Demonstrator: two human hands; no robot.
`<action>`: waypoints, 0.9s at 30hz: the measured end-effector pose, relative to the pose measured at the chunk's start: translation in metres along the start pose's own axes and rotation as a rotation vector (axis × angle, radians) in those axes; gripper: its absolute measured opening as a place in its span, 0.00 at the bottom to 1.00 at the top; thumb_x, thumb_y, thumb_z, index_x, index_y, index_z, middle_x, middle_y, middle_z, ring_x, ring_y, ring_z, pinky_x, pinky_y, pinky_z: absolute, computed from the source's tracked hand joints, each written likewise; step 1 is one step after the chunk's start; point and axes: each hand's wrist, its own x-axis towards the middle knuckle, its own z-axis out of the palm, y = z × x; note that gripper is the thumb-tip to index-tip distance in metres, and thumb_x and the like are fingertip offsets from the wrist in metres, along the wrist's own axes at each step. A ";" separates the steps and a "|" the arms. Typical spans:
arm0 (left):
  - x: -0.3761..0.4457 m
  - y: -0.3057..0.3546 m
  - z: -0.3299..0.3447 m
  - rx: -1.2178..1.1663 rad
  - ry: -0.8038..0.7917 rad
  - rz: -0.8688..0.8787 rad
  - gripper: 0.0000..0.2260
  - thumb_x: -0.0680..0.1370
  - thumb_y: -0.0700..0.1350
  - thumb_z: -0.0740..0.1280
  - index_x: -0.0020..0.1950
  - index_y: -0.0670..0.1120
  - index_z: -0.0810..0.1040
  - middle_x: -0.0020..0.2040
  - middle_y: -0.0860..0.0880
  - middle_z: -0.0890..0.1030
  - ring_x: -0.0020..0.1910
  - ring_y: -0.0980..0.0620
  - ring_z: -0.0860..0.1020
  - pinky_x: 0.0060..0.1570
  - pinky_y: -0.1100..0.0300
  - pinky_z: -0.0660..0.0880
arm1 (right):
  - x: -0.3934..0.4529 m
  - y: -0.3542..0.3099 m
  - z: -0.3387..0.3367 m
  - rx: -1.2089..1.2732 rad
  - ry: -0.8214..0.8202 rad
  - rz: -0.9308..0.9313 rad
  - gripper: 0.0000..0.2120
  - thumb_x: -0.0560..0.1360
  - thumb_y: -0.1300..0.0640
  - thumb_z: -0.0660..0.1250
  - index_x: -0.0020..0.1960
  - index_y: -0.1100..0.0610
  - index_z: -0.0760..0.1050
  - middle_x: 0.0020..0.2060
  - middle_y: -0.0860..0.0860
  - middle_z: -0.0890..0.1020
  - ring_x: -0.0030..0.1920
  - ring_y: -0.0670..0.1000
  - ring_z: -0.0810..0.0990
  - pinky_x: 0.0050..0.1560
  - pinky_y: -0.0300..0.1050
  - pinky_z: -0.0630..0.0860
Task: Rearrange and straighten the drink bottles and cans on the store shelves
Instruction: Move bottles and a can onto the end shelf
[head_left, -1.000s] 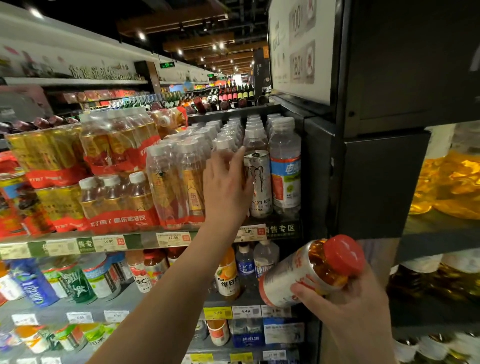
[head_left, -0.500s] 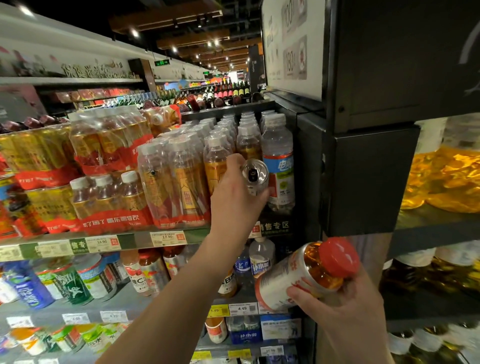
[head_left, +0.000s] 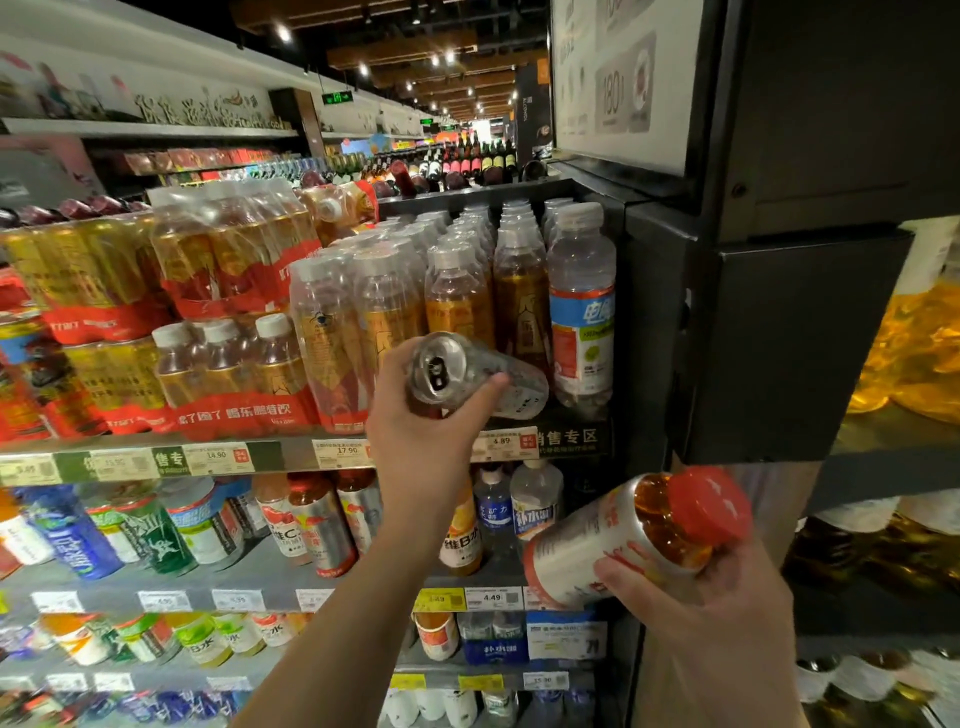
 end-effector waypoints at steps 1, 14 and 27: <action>-0.003 -0.001 -0.010 -0.040 0.012 -0.030 0.24 0.67 0.53 0.79 0.60 0.54 0.76 0.51 0.56 0.82 0.50 0.55 0.83 0.51 0.53 0.83 | 0.000 0.002 0.002 -0.002 0.000 0.013 0.32 0.47 0.54 0.77 0.48 0.42 0.70 0.44 0.43 0.79 0.42 0.32 0.80 0.44 0.34 0.71; -0.045 -0.073 -0.160 -0.204 0.243 -0.423 0.30 0.61 0.50 0.81 0.60 0.43 0.81 0.44 0.49 0.87 0.44 0.51 0.85 0.49 0.50 0.81 | -0.026 0.035 0.090 -0.007 -0.139 0.052 0.30 0.51 0.58 0.79 0.50 0.44 0.75 0.44 0.42 0.84 0.43 0.35 0.82 0.48 0.38 0.75; -0.047 -0.143 -0.374 -0.150 0.312 -0.457 0.21 0.61 0.55 0.81 0.51 0.51 0.84 0.48 0.46 0.87 0.51 0.43 0.84 0.60 0.39 0.78 | -0.113 0.094 0.273 -0.074 -0.233 -0.065 0.23 0.61 0.62 0.77 0.54 0.55 0.76 0.44 0.51 0.86 0.45 0.48 0.85 0.47 0.37 0.81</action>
